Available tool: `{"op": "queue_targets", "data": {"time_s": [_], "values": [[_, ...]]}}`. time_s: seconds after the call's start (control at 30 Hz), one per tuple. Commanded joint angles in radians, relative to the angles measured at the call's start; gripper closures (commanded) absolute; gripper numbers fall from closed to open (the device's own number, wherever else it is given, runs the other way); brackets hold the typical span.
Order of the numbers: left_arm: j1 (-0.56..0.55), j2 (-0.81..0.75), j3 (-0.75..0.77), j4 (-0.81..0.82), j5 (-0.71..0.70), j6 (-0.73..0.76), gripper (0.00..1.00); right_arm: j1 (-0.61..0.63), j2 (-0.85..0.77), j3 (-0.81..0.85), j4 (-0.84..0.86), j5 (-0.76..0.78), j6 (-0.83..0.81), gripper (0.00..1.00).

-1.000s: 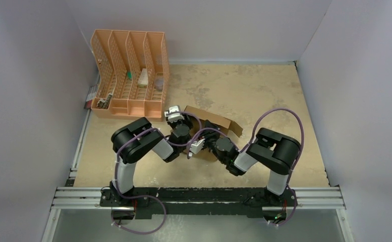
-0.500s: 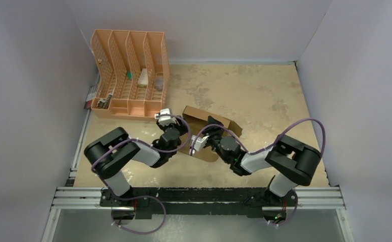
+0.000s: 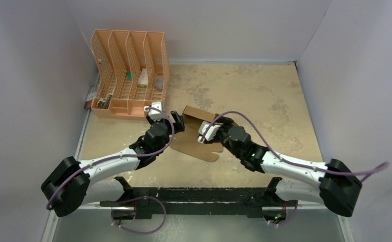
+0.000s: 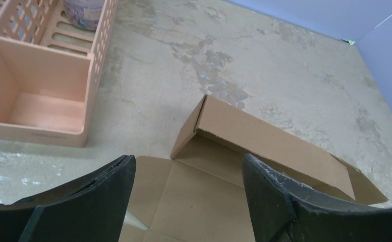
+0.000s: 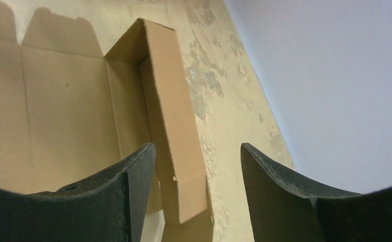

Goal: Fold the paper box

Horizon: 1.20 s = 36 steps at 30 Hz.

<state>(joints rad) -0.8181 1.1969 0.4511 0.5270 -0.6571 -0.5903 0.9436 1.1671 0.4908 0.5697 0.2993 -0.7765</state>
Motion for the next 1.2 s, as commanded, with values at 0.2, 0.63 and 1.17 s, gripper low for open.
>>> {"op": "queue_targets", "data": {"time_s": [0.2,0.63,1.17], "values": [[0.292,0.055,0.312,-0.382,0.483,0.068,0.20,-0.234,-0.213,0.169,-0.536,-0.091,0.517,0.30],[0.347,0.321,0.527,-0.485,0.643,0.104,0.21,-0.373,-0.149,0.115,-0.452,-0.155,0.699,0.30],[0.355,0.458,0.589,-0.500,0.827,0.081,0.25,-0.390,0.068,0.083,-0.228,-0.151,0.685,0.29]]}}
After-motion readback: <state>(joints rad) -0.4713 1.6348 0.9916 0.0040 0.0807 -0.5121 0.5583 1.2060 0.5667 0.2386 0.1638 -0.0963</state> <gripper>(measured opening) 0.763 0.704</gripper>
